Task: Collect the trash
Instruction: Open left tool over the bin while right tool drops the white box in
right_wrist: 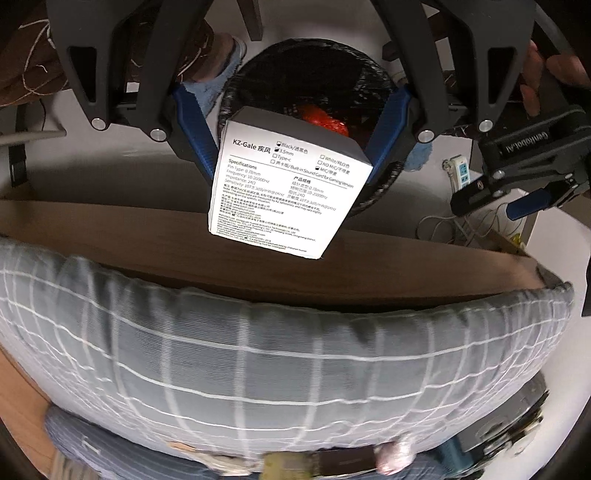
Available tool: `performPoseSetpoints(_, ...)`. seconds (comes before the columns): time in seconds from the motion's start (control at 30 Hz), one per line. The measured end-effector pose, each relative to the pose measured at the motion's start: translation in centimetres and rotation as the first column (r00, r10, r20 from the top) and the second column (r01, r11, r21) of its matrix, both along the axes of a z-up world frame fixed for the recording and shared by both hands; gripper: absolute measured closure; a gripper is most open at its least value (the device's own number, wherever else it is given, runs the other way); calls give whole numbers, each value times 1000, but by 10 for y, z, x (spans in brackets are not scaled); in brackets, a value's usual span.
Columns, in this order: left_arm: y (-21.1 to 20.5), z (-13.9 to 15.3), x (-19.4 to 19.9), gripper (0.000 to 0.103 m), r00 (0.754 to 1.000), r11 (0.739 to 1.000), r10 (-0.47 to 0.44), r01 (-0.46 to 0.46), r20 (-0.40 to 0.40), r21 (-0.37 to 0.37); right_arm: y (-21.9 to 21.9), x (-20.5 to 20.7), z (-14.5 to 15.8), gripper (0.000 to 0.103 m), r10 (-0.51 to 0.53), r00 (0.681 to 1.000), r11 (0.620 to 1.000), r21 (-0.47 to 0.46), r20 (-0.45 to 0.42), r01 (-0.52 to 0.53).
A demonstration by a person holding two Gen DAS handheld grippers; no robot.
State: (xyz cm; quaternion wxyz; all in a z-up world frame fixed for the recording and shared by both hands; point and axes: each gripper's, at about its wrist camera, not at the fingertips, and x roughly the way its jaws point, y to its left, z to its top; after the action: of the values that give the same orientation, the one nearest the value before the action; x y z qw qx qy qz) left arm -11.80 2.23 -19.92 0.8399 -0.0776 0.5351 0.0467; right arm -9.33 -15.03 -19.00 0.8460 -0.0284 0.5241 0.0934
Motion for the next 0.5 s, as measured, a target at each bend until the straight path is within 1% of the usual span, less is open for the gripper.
performPoseSetpoints(0.1, 16, 2, -2, 6, 1000, 1000, 22, -22, 5, 4, 14, 1, 0, 29, 24, 1000, 1000, 0, -5, -24)
performPoseSetpoints(0.27, 29, 4, -5, 6, 999, 999, 45, -45, 7, 4, 31, 2, -2, 28, 44, 999, 999, -11, -13, -44)
performPoseSetpoints(0.3, 31, 4, -6, 6, 999, 999, 46, -46, 7, -1, 33, 2, -2, 27, 48, 999, 999, -16, -12, -48)
performPoseSetpoints(0.33, 31, 5, -6, 6, 999, 999, 48, -48, 9, -3, 35, 2, -2, 21, 49, 999, 998, -25, -6, -49)
performPoseSetpoints(0.37, 32, 5, -7, 6, 999, 999, 49, -49, 12, -2, 37, 1, 0, 19, 47, 999, 998, -29, 5, -46)
performPoseSetpoints(0.5, 30, 7, -6, 6, 999, 999, 46, -46, 24, -1, 36, 2, 3, 14, 36, 999, 999, -34, 28, -35)
